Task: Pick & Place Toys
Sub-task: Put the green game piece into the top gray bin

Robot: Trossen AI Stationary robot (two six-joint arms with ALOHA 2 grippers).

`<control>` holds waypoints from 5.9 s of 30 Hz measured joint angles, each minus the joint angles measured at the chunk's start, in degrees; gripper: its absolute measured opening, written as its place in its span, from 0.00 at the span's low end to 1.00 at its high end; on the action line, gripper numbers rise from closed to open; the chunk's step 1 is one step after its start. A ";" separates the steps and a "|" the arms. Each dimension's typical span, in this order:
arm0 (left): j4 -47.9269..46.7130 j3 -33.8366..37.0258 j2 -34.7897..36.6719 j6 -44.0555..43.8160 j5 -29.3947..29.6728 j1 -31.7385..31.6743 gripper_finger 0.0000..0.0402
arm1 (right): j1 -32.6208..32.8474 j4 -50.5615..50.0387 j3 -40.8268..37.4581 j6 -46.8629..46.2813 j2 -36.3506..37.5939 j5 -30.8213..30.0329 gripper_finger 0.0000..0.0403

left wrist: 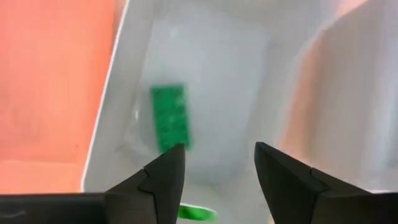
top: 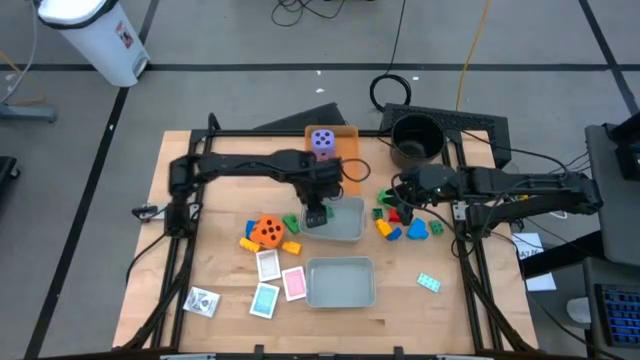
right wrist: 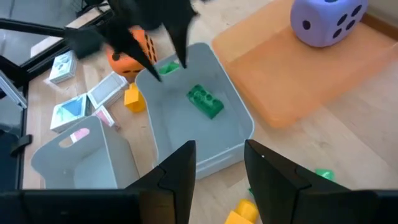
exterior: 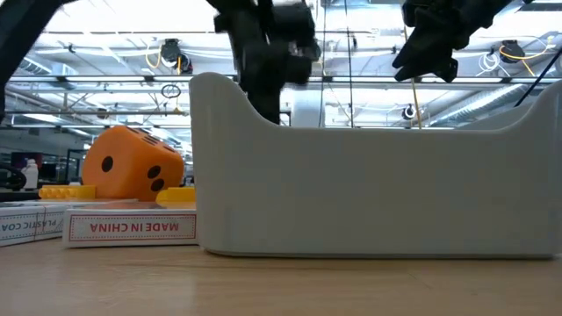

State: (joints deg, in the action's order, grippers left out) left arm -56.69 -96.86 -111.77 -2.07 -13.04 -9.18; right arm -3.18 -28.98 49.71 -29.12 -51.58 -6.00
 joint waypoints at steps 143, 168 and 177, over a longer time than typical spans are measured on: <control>40.21 27.89 31.98 -20.12 8.65 4.71 0.49 | -16.40 -9.00 0.02 9.58 -21.63 3.22 0.28; 40.22 27.89 31.96 -19.89 8.64 4.71 0.49 | -20.37 -6.61 0.00 2.77 -30.14 8.54 0.67; 40.19 27.89 31.96 -19.86 8.64 4.71 0.49 | -18.79 -5.11 0.00 2.92 -34.52 9.09 0.69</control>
State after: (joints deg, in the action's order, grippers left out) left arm -16.49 -68.97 -79.81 -21.93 -4.40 -4.47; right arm -21.97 -34.09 49.71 -26.20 -86.10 3.09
